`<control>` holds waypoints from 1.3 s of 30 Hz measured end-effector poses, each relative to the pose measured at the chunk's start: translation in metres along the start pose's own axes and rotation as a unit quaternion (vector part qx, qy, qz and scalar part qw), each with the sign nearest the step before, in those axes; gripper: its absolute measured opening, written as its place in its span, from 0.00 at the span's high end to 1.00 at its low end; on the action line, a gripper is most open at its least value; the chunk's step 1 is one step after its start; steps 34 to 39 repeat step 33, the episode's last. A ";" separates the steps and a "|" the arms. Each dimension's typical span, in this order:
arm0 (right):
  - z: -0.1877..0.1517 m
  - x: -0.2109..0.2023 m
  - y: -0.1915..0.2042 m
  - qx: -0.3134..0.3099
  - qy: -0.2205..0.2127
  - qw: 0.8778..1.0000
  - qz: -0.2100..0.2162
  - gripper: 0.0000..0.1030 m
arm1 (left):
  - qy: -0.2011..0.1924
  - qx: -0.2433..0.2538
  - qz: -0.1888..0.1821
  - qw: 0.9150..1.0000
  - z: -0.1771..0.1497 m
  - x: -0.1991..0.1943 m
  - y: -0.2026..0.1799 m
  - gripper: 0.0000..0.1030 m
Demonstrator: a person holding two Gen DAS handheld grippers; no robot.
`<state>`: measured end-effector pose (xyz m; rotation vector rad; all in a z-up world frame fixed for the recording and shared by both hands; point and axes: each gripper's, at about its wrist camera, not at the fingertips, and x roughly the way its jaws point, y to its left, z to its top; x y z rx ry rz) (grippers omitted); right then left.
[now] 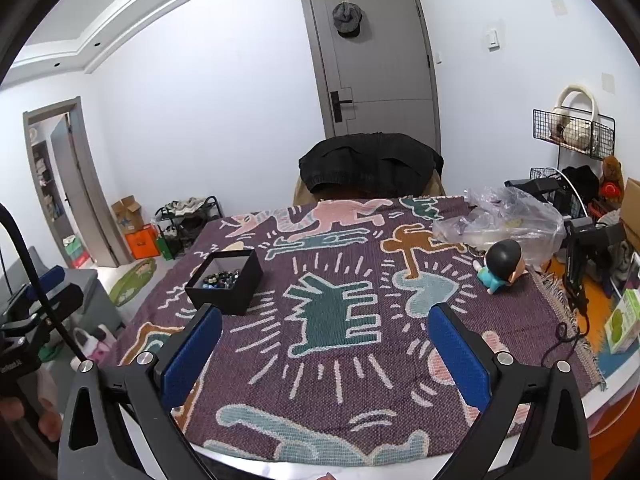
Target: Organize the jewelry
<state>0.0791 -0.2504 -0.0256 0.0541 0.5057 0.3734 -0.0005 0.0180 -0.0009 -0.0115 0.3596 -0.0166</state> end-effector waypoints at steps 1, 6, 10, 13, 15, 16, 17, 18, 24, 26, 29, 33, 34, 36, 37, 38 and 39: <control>0.000 0.000 0.000 -0.001 -0.001 1.000 -0.001 0.00 | -0.001 0.000 0.001 1.000 -0.001 0.000 0.000 0.00; 0.000 0.002 -0.001 0.000 0.002 1.000 0.000 0.00 | -0.001 -0.005 -0.002 1.000 -0.001 0.000 0.002 0.00; -0.001 0.001 0.000 -0.002 0.002 1.000 0.000 0.00 | -0.004 -0.004 0.000 1.000 -0.003 -0.002 0.002 0.00; -0.001 -0.001 0.002 -0.004 -0.002 1.000 0.000 0.00 | 0.000 -0.002 0.000 1.000 -0.005 -0.002 0.002 0.00; -0.001 -0.001 0.003 -0.005 -0.003 1.000 0.000 0.00 | 0.000 -0.001 -0.001 1.000 -0.005 -0.001 0.001 0.00; -0.001 -0.001 0.003 -0.006 -0.004 1.000 0.000 0.00 | 0.000 0.000 -0.001 1.000 -0.005 -0.001 0.001 0.00; -0.002 0.000 0.003 -0.006 -0.004 1.000 -0.001 0.00 | 0.000 0.000 0.001 1.000 -0.005 0.000 0.001 0.00; -0.002 0.000 0.003 -0.006 -0.003 1.000 -0.001 0.00 | 0.000 0.000 0.003 1.000 -0.006 0.000 0.001 0.00; -0.004 0.004 0.001 -0.001 0.001 1.000 -0.003 0.00 | 0.005 0.000 -0.003 1.000 -0.008 0.004 -0.001 0.00; -0.005 0.004 0.000 0.000 0.001 1.000 -0.003 0.00 | 0.004 0.000 -0.003 1.000 -0.008 0.004 -0.002 0.00; -0.006 0.004 0.000 0.001 -0.001 1.000 -0.005 0.00 | 0.004 0.002 -0.004 1.000 -0.010 0.004 -0.003 0.00; -0.006 0.004 0.000 0.000 -0.001 1.000 -0.007 0.00 | 0.005 0.003 -0.003 1.000 -0.012 0.006 -0.003 0.00; -0.006 0.004 0.000 0.000 -0.001 1.000 -0.007 0.00 | 0.005 0.003 -0.003 1.000 -0.012 0.006 -0.003 0.00; -0.006 0.004 0.000 0.000 -0.001 1.000 -0.007 0.00 | 0.005 0.003 -0.003 1.000 -0.012 0.006 -0.003 0.00; -0.006 0.004 0.000 0.000 -0.001 1.000 -0.007 0.00 | 0.005 0.003 -0.003 1.000 -0.012 0.006 -0.003 0.00; -0.006 0.004 0.000 0.000 -0.001 1.000 -0.007 0.00 | 0.005 0.003 -0.003 1.000 -0.012 0.006 -0.003 0.00; -0.006 0.004 0.000 0.000 -0.001 1.000 -0.007 0.00 | 0.005 0.003 -0.003 1.000 -0.012 0.006 -0.003 0.00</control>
